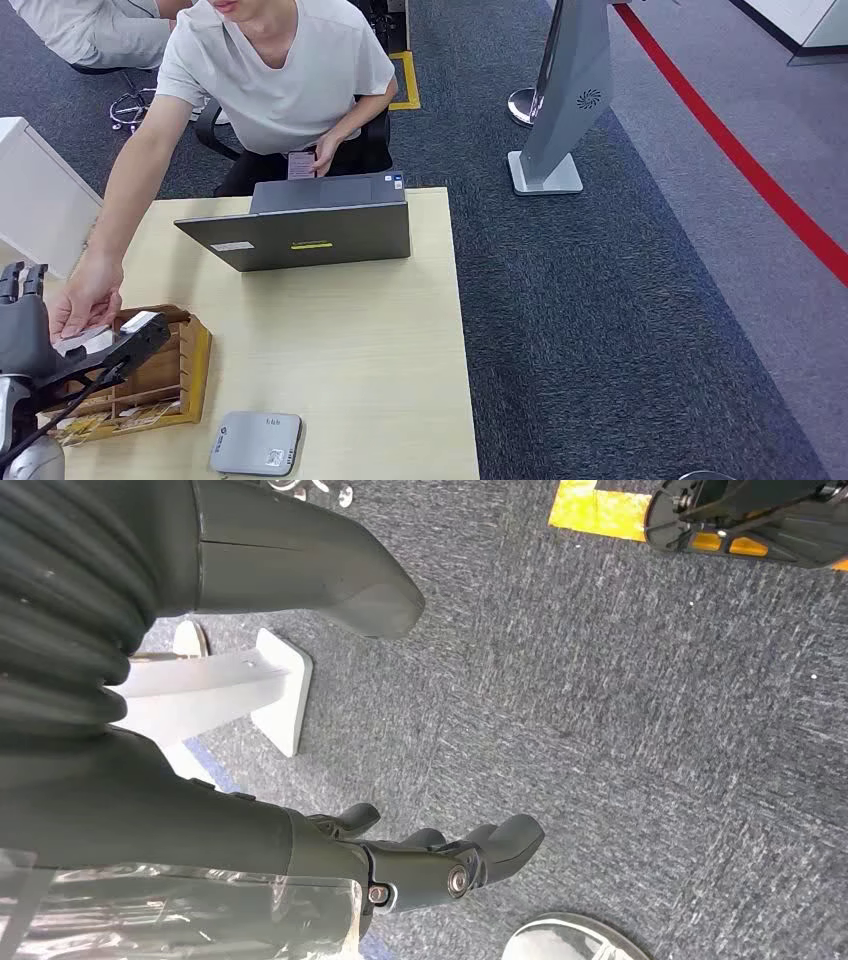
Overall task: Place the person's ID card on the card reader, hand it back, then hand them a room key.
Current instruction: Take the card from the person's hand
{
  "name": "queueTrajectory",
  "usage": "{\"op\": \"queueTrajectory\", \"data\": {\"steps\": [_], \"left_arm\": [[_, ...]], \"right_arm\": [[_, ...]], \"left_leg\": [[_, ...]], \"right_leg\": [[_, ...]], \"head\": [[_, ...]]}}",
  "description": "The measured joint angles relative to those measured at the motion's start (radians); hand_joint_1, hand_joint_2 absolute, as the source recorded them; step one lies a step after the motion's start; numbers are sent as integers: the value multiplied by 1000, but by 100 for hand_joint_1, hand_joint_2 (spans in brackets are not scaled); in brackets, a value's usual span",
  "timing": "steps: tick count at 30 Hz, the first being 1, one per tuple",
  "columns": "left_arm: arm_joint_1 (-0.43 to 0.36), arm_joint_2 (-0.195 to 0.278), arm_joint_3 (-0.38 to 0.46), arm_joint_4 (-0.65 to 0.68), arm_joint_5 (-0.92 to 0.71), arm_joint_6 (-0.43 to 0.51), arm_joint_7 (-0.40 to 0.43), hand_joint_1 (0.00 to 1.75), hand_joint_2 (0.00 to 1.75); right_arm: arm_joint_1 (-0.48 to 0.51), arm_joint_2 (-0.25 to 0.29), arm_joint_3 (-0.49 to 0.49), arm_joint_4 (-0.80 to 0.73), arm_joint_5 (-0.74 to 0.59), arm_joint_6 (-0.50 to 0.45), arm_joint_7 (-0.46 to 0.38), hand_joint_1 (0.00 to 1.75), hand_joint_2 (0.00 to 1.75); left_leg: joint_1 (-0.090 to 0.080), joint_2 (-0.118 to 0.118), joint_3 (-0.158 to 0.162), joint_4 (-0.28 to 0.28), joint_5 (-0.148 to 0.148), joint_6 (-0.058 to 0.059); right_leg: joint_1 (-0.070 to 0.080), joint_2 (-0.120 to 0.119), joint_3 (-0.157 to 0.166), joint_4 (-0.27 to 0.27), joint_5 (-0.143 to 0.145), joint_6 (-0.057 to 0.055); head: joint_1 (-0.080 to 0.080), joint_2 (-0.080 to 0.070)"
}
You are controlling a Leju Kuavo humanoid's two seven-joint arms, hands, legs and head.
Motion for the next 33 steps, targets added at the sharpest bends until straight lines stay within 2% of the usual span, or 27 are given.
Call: {"op": "queueTrajectory", "data": {"steps": [17, 23, 28, 33], "left_arm": [[12, -18, 0, 0, 0, 35, -45, 175, 175], [22, -22, 0, 0, 0, 89, -67, 175, 175], [54, -49, -1, -9, 0, 158, -132, 175, 175], [147, -123, -51, -68, 0, 298, -265, 175, 175]], "right_arm": [[0, 0, -3, 0, 11, 12, -1, 0, 175], [3, 0, -3, 0, 10, 13, -1, 0, 175], [18, 0, 8, -12, -16, 7, 13, 0, 175], [55, 0, 52, -50, -56, -7, 51, 0, 175]], "left_leg": [[0, 0, 0, 0, 0, 0], [0, 0, 0, 0, 0, 0], [0, 0, 0, 0, 0, 0], [-1, 0, 0, 0, -1, 2]], "right_leg": [[0, 0, 0, 0, 0, 0], [0, 0, 0, 0, 0, 0], [0, 0, 0, 0, 0, 0], [-1, 0, 0, -1, 0, 0]], "head": [[0, 0], [0, 0], [0, 0], [0, 0]]}}
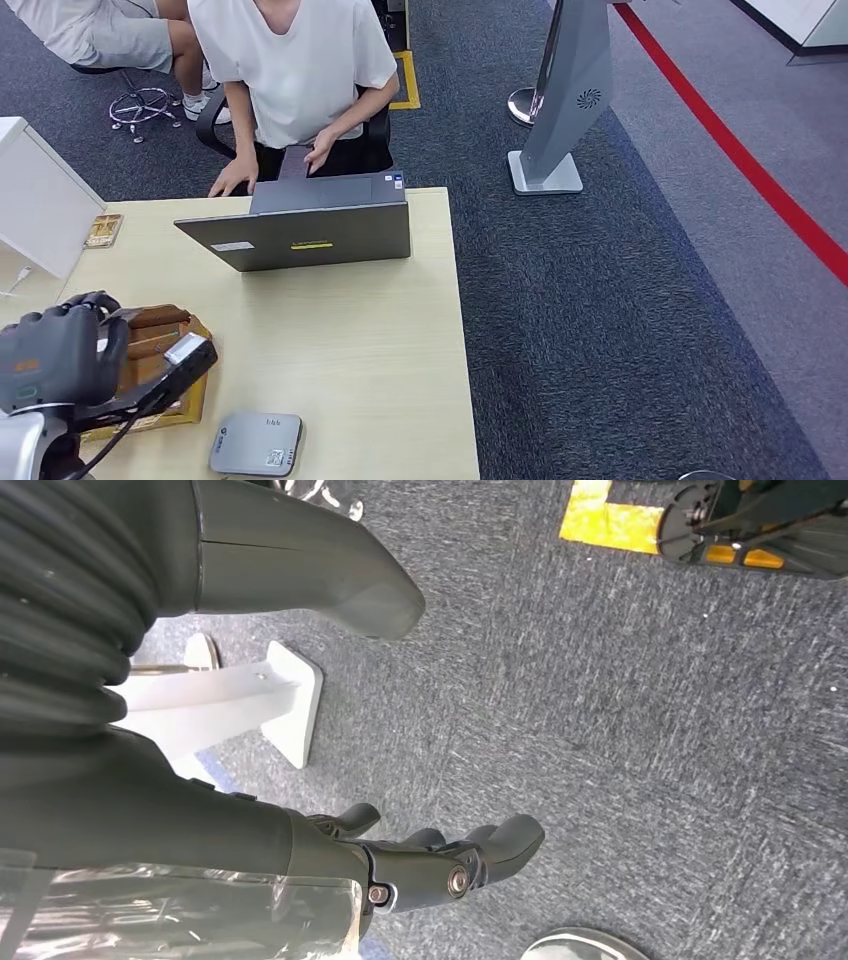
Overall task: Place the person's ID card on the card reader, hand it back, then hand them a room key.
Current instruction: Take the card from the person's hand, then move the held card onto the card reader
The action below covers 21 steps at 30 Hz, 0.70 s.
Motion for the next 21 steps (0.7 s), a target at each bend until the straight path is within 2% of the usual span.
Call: {"op": "queueTrajectory", "data": {"steps": [3, 8, 17, 21], "left_arm": [[62, -33, -66, -24, 1, 63, -33, 175, 175], [125, -43, -141, -27, 7, 130, -58, 175, 175], [174, -45, -176, -6, 23, 133, -57, 175, 175], [183, -46, -178, 17, 25, 93, -25, 175, 175]], "right_arm": [[19, 0, 27, -22, -5, -1, 11, 0, 175], [35, 0, 57, -44, -5, -2, 13, 0, 175], [42, 0, 73, -56, 9, 2, 8, 0, 175], [41, 0, 73, -57, 31, 8, 2, 0, 175]], "left_leg": [[0, 0, 0, 0, 0, 1], [0, 0, 0, 0, -1, 1], [0, 0, 0, 0, 0, 1], [0, 0, 0, 0, 0, 1]], "right_leg": [[0, 0, 0, -1, 0, 0], [0, 0, 0, -1, 0, 0], [0, 0, 0, -1, 0, 0], [0, 0, 1, -1, 0, 1]], "head": [[0, 0], [0, 0], [0, 0], [0, 0]]}}
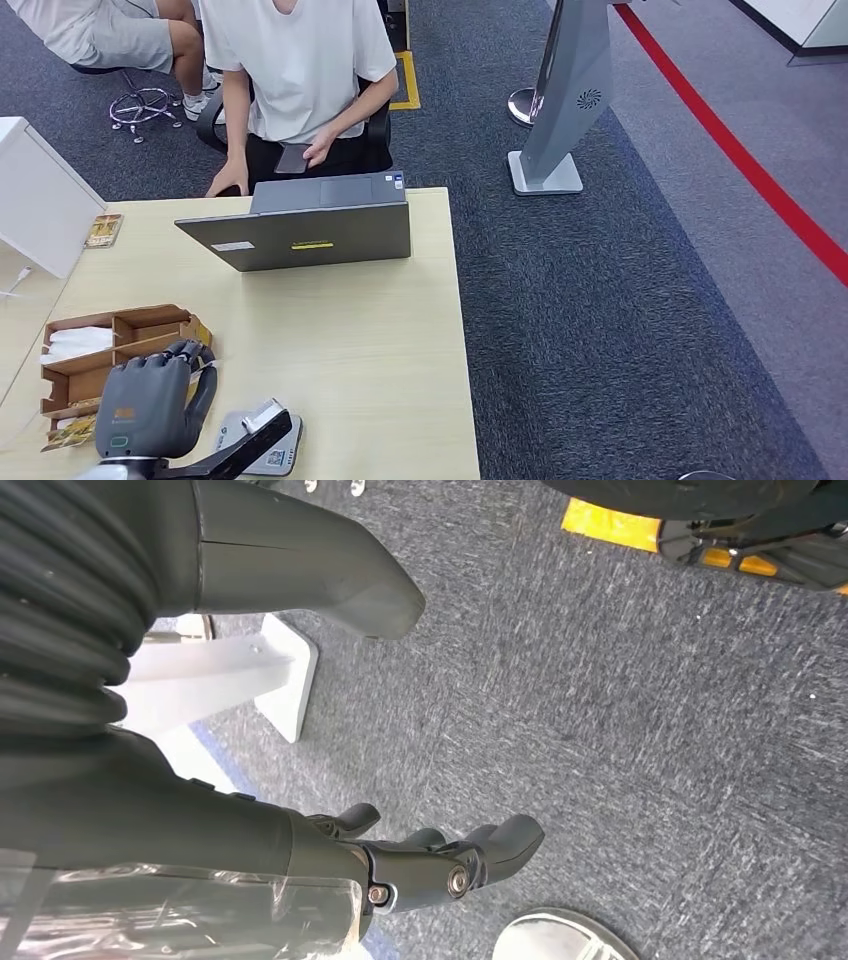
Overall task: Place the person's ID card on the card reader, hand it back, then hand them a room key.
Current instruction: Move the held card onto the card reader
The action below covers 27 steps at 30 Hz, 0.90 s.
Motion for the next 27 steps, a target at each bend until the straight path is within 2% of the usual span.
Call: {"op": "queueTrajectory", "data": {"steps": [4, 10, 27], "left_arm": [[11, -3, 2, 67, 1, -45, 27, 175, 175], [28, -15, 18, 162, -2, -66, 14, 175, 175], [36, -41, 48, 251, 7, -149, -36, 175, 175]], "right_arm": [[-13, 0, -7, 4, 39, 20, -29, 0, 175], [-32, 0, -23, 15, 62, 33, -50, 0, 175], [-57, 0, -48, 41, 95, 48, -71, 0, 175]], "left_leg": [[0, 0, 0, 0, 0, 0], [0, 0, 0, 0, 0, 0], [0, 0, 1, 0, 0, 0]], "right_leg": [[0, 0, 0, 0, 0, 0], [0, 0, 0, 0, 0, 0], [0, -1, 2, 0, 0, 0]], "head": [[0, 0], [0, 0], [0, 0]]}}
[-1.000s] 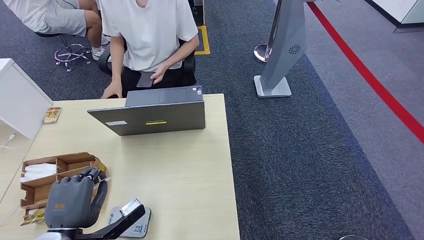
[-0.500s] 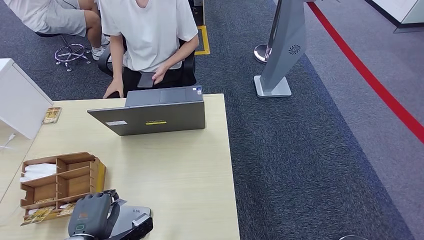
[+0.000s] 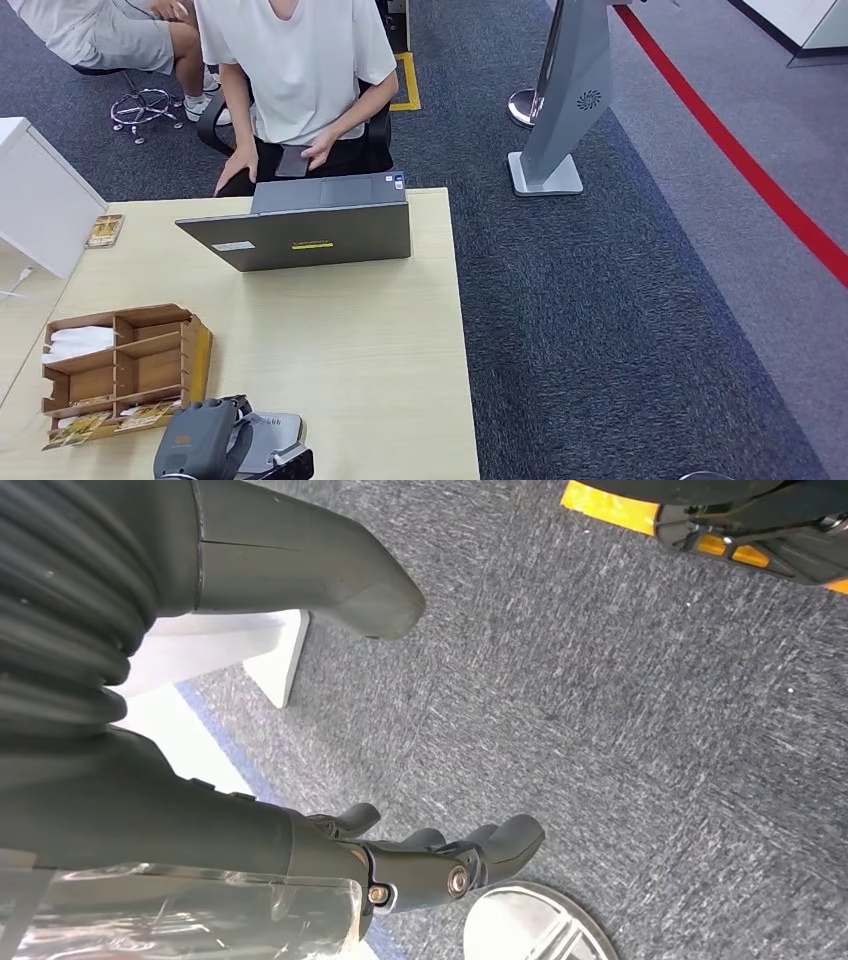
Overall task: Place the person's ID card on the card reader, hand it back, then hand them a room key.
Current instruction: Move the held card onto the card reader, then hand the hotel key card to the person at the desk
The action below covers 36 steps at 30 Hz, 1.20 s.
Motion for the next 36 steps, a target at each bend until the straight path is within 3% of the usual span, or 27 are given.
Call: {"op": "queueTrajectory", "data": {"steps": [4, 7, 11, 14, 19, 24, 36], "left_arm": [[-9, 1, 0, -14, -12, 6, 29, 175, 175], [-27, 3, -2, -63, -26, 69, 54, 175, 175], [-95, 12, -6, -167, -31, 142, 89, 175, 175], [-162, 46, -21, -236, -31, 185, 169, 175, 175], [-345, 157, -33, -299, -32, 110, 336, 175, 175], [-422, 222, -34, -290, -32, 100, 380, 175, 175], [-460, 247, -34, -259, -32, 80, 398, 175, 175]], "right_arm": [[1, 0, -3, 3, -16, -7, 7, 0, 175], [11, 0, 1, 0, -53, -24, 28, 0, 175], [40, 0, 30, -20, -94, -38, 61, 0, 175], [59, 0, 53, -33, -106, -37, 74, 0, 175], [70, 0, 74, -41, -103, -33, 74, 0, 175], [69, 0, 74, -40, -92, -33, 70, 0, 175], [63, 0, 74, -32, -95, -34, 72, 0, 175]], "left_leg": [[0, 0, 0, 0, 0, 0], [0, 0, 0, 0, 1, 1], [0, -1, -1, 0, 2, 2], [0, -1, -2, 1, 2, 2], [0, -1, -1, 0, 3, 1], [0, 0, -2, 0, 4, 1], [0, 0, -2, 1, 4, 1]], "right_leg": [[0, 0, -1, 0, 0, 0], [0, -1, -2, 0, 1, 1], [0, -1, -1, 0, 1, 1], [0, -1, -2, 0, 2, 1], [0, -1, -1, 0, 2, 0], [0, 0, -2, 0, 3, 0], [0, 0, -3, 0, 4, 0]], "head": [[0, 0], [0, 0], [0, 0], [0, 0], [-1, 0], [-1, 0], [-1, 0]]}}
